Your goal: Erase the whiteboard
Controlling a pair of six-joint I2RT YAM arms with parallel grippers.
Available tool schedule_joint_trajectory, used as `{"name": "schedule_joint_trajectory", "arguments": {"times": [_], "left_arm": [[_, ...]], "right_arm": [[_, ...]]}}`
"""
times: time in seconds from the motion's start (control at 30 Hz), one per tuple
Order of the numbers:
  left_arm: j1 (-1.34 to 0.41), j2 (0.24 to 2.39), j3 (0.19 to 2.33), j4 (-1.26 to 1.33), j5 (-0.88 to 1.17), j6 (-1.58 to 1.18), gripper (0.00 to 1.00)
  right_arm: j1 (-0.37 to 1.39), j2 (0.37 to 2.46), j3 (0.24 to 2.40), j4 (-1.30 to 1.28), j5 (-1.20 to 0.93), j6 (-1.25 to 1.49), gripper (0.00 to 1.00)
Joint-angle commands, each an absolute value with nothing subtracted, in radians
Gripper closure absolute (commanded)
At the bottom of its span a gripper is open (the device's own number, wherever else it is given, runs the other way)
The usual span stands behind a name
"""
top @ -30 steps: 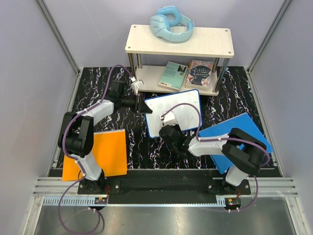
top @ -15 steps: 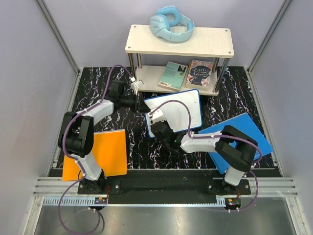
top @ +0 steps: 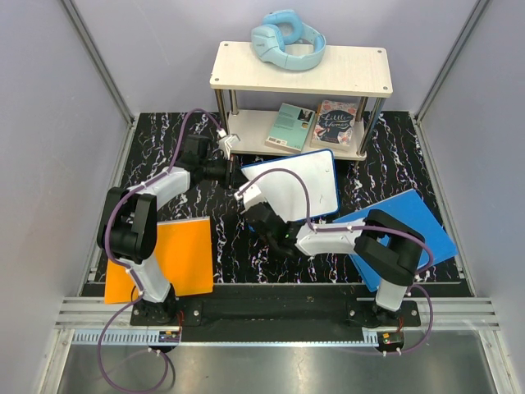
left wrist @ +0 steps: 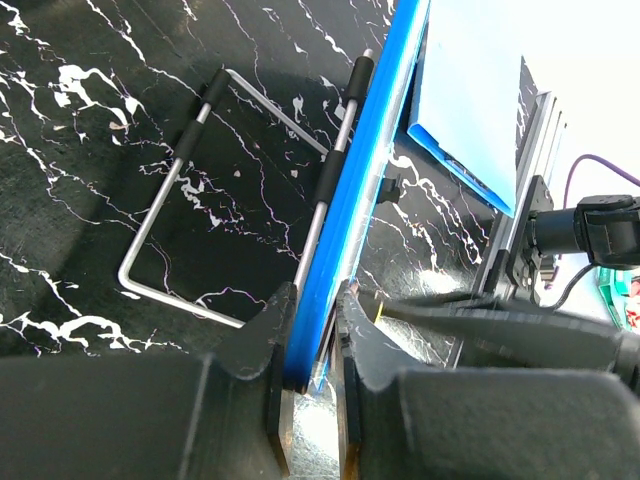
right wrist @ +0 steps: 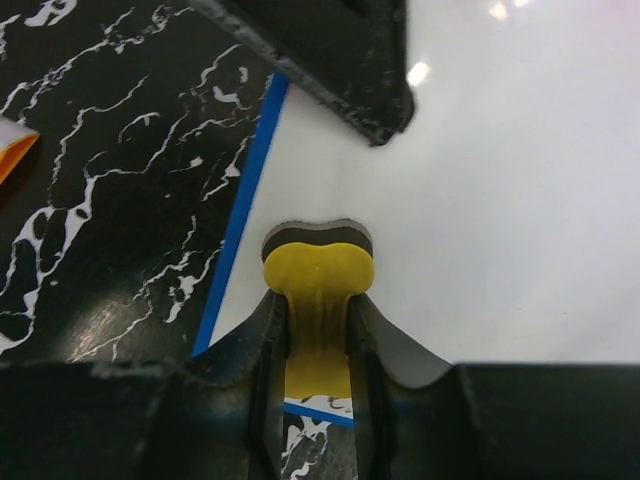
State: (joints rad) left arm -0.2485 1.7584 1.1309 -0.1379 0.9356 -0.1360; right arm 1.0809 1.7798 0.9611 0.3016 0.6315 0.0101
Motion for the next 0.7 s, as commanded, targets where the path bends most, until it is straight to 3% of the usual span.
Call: {"name": "schedule_joint_trajectory", "arguments": {"times": [0.0,0.67], "left_arm": [[-0.264,1.776,1.144,-0.146,0.799,-0.031,1.0],[-0.265,1.786,1.146,-0.147,0.799,-0.034,1.0]], "right_arm": [[1.126,1.845,0.971,0.295,0.48,0.003,1.0],[1.052,1.772,0.81,0.253,0.802,0.199,1.0]]}}
